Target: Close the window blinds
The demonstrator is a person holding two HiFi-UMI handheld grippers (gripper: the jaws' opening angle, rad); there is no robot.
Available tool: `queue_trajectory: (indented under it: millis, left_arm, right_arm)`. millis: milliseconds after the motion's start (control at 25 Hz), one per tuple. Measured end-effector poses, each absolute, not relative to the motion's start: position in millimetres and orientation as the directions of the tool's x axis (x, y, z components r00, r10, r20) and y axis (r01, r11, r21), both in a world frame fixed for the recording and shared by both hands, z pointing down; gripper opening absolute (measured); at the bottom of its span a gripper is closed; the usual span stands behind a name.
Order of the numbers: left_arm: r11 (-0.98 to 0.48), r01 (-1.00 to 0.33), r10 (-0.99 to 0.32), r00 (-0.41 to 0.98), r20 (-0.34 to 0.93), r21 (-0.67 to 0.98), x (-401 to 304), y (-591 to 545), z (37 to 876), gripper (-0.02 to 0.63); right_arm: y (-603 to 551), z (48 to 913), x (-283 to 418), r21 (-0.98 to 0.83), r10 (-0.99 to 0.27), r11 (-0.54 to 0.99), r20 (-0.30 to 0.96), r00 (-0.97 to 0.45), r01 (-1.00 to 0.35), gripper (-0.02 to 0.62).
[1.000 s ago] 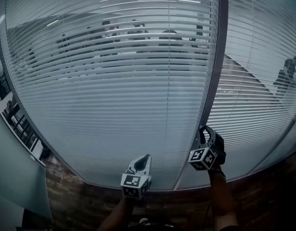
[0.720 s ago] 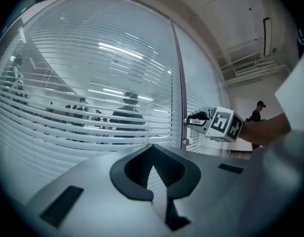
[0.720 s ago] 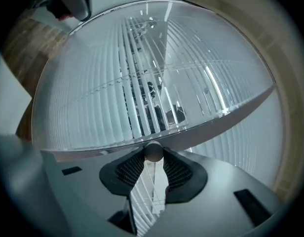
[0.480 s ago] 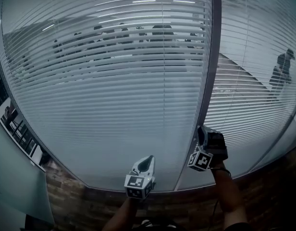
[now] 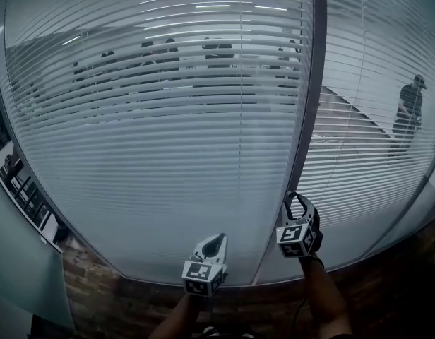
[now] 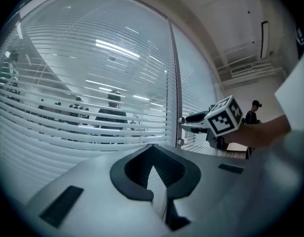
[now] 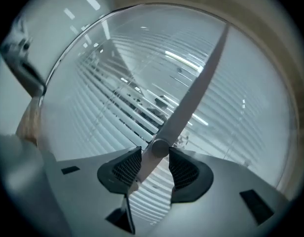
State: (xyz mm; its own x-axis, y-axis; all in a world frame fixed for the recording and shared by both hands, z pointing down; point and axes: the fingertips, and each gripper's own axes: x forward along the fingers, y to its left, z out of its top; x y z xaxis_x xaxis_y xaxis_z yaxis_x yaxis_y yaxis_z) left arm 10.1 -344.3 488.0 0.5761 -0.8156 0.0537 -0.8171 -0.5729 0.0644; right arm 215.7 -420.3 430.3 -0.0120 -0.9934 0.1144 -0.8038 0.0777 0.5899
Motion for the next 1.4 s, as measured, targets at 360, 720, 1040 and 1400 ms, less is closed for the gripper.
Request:
queue_trajectory:
  millis: [360,720,1040,1400]
  left_arm:
    - [-0.571,-0.819,-0.819,0.573,0.03,0.061,12.8,-349.0,477.9,-0.005]
    - [-0.565,-0.823,-0.823,0.567,0.031,0.054,6.8,-348.3,478.8,-0.005]
    - [-0.574,-0.818,-0.817,0.575,0.035,0.049,10.5,-350.7,479.2,-0.005]
    - [-0.575,-0.817,-0.815,0.576,0.061,0.036,7.6,-346.1,494.3,-0.005]
  right_arm:
    - [-429.5,420.6,231.7,0.098,-0.997,0.064,0.049,-0.059,-0.993,0.16]
    - [-429.9,418.6,234.1,0.096,-0.999,0.045,0.027,-0.043,-0.994,0.124]
    - [-429.2,416.9,233.6,0.14,-0.999,0.022,0.029,-0.018,-0.99,0.121]
    - [-427.7,423.6,215.7,0.71,-1.0,0.017,0.02,-0.004,-0.704,0.121]
